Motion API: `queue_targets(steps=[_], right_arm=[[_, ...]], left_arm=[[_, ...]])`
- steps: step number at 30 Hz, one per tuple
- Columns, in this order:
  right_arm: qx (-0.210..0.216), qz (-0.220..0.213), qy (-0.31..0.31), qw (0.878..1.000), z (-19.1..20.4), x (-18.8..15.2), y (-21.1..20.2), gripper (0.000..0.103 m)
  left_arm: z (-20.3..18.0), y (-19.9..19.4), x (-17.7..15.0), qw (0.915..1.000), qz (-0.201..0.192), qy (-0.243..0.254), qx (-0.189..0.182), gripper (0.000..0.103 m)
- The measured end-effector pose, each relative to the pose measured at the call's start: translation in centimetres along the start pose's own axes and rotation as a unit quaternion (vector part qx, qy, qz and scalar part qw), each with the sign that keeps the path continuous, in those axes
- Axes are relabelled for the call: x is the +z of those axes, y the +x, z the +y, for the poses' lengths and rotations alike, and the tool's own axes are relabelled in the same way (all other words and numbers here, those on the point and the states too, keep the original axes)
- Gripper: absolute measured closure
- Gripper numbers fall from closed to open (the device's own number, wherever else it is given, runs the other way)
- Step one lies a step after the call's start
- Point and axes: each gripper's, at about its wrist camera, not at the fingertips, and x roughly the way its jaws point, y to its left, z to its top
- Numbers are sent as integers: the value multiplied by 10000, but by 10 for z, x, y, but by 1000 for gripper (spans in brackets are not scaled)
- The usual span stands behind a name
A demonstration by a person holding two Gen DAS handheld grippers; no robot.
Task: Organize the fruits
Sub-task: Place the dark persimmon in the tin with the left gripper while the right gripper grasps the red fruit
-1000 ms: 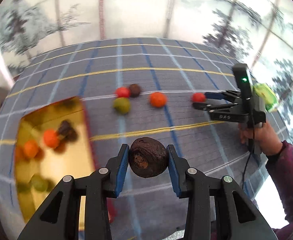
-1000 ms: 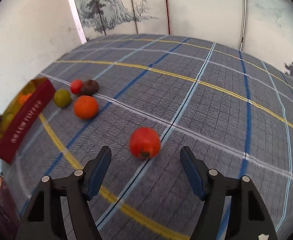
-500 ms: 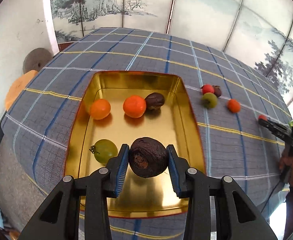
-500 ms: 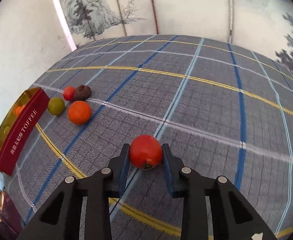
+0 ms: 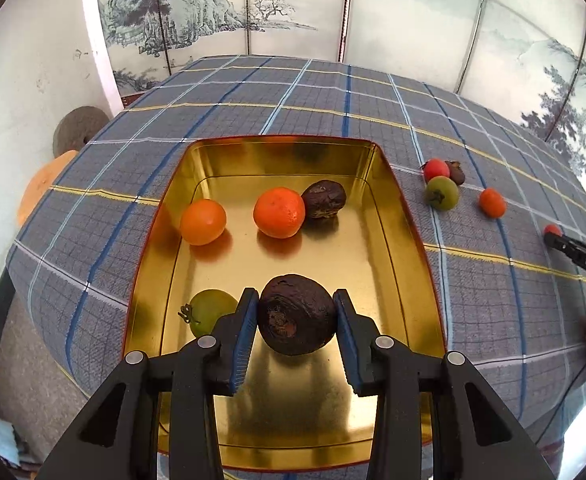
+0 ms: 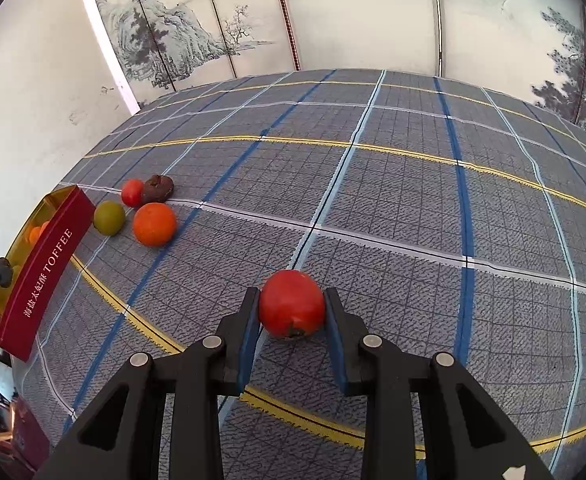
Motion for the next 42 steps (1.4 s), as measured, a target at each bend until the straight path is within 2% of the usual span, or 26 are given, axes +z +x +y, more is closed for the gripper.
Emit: queue_targets(steps=[18, 21, 23, 27, 42], right_arm=[[35, -103, 94, 9999, 0, -7, -6, 74], [76, -113, 123, 9998, 2, -12, -10, 74], [100, -133, 141, 9998, 4, -15, -14, 74], [164, -222, 154, 9995, 8, -15, -25, 74], [627, -537, -254, 9963, 66, -6, -63, 74]], left_arm=[[-11, 10, -8, 9988, 145, 318, 353, 63], [-12, 6, -8, 9986, 59, 342, 394, 59], [-13, 3, -7, 9985, 1, 347, 422, 49], [-14, -2, -9, 9983, -109, 364, 445, 46], [-12, -9, -15, 9976, -210, 374, 551, 45]])
